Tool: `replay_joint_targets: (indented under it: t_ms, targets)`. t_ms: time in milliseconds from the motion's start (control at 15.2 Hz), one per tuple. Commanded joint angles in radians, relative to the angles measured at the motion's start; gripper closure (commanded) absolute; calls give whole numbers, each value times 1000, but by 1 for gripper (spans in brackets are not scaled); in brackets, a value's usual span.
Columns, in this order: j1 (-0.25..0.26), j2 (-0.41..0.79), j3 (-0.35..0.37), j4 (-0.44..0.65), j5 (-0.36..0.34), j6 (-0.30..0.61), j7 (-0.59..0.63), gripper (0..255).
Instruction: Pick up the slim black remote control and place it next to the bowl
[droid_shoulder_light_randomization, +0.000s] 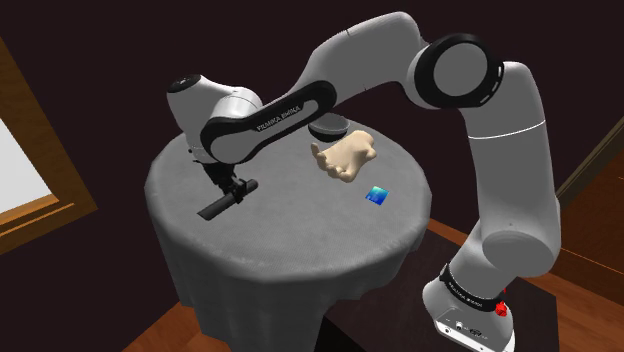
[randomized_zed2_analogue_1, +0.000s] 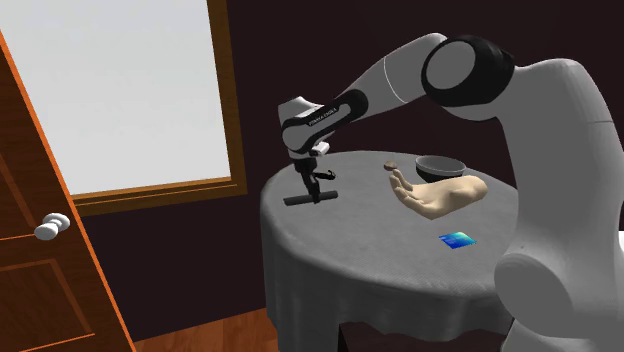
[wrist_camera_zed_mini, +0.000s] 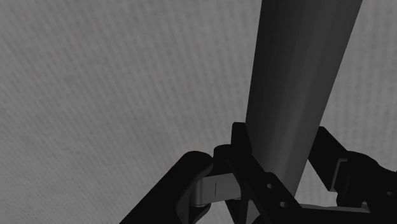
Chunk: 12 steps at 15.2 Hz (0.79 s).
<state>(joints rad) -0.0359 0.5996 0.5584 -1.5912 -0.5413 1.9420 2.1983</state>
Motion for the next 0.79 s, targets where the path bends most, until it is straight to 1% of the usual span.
replay_joint_targets:
  t_ms: [0,726]
  targets:
    - [-1,-6,3,4,6,-15,-4,255]
    - [-7,-65,26,65,48,-122,-45,255]
